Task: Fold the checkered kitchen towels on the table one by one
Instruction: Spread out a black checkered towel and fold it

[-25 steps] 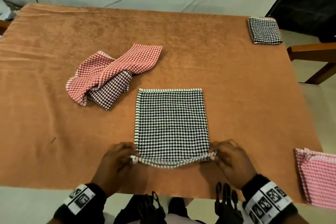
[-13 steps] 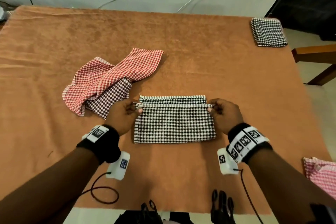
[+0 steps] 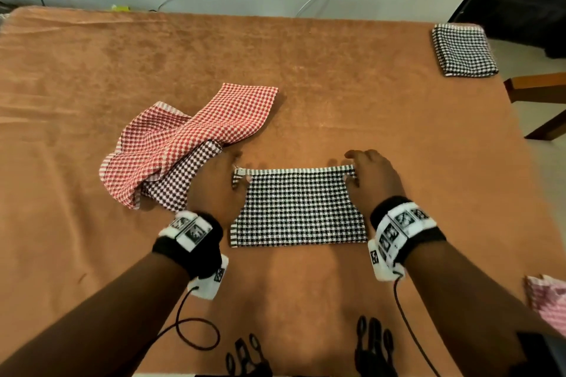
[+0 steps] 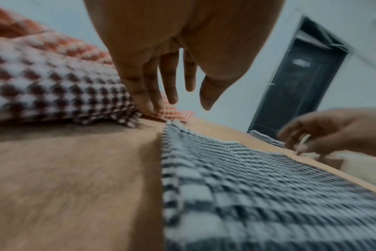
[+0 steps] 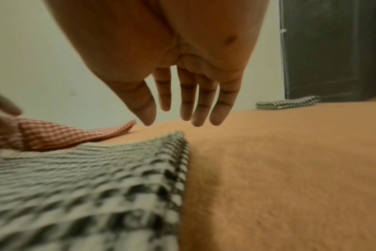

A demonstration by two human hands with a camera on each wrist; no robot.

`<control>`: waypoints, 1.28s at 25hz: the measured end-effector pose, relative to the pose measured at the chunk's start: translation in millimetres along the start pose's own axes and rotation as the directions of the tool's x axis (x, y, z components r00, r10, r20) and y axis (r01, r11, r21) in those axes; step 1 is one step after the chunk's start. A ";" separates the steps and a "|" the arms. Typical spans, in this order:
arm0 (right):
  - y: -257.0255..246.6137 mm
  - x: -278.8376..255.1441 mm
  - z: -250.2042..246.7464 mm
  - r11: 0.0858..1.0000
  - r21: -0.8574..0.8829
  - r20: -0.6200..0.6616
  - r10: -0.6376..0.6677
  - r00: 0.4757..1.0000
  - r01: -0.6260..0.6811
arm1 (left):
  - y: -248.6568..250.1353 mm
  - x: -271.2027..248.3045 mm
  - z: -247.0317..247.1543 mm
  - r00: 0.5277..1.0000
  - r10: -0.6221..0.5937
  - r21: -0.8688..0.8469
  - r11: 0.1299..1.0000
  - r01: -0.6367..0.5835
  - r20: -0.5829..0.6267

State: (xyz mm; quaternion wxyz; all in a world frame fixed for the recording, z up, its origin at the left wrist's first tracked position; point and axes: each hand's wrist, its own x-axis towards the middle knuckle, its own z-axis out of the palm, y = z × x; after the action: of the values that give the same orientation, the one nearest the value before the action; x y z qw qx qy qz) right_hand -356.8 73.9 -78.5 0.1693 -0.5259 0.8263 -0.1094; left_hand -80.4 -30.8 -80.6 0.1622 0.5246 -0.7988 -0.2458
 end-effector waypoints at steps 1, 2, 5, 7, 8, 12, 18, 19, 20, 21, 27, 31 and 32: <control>-10.4 -13.9 1.3 0.999 -0.028 -0.003 -0.032 0.999 0.031 | 10.8 -12.5 0.9 0.995 0.101 0.042 0.994 -0.101 0.011; -23.4 -28.4 5.2 0.998 -0.024 0.026 -0.061 0.998 0.062 | 23.6 -25.2 4.2 0.980 0.185 0.057 0.980 -0.189 0.076; -60.5 -60.7 34.2 0.982 -0.056 0.279 -0.158 0.947 0.180 | 43.9 -52.8 30.7 0.859 0.276 0.127 0.924 -0.361 0.431; -67.0 -62.2 52.5 0.968 -0.157 0.399 -0.121 0.909 0.198 | 31.7 -53.8 49.2 0.816 0.268 0.216 0.879 -0.424 0.513; -65.0 -60.5 58.0 0.963 -0.185 0.408 -0.106 0.907 0.196 | 21.9 -53.0 54.4 0.812 0.245 0.255 0.867 -0.428 0.529; -43.4 -57.3 69.9 0.939 -0.241 0.390 -0.137 0.911 0.244 | 3.6 -50.9 61.2 0.823 0.208 0.397 0.797 -0.456 0.528; -9.9 -54.3 61.2 0.961 -0.262 0.304 -0.001 0.953 0.085 | -9.9 -45.4 51.4 0.898 0.100 0.446 0.841 -0.306 0.429; -4.8 -54.7 59.4 0.964 -0.257 0.298 0.018 0.954 0.062 | -11.8 -45.9 50.3 0.902 0.081 0.449 0.846 -0.287 0.423; -0.8 -55.5 57.5 0.967 -0.250 0.292 0.037 0.956 0.039 | -12.7 -46.5 50.1 0.905 0.064 0.457 0.847 -0.272 0.421; 1.8 -55.2 56.3 0.970 -0.240 0.285 0.052 0.957 0.018 | -13.4 -45.6 50.4 0.907 0.051 0.462 0.848 -0.260 0.417; -8.7 -65.8 46.9 0.981 -0.121 0.171 0.169 0.971 -0.149 | -13.8 -48.6 42.1 0.918 0.056 0.348 0.915 -0.204 0.392; -4.5 -88.0 44.0 0.920 0.148 0.045 0.361 0.932 -0.363 | -16.6 -59.7 31.8 0.962 0.072 0.215 0.968 -0.132 0.265; -4.1 -88.7 43.8 0.876 0.251 0.066 0.408 0.911 -0.411 | -16.7 -58.9 29.4 0.965 0.083 0.193 0.972 -0.133 0.247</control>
State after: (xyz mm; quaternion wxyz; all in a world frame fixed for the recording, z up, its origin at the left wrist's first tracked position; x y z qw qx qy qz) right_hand -301.6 152.4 -102.6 0.2606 -0.3133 0.8962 -0.1754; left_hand -59.5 24.3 -114.3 0.0231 0.4609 -0.8613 -0.2125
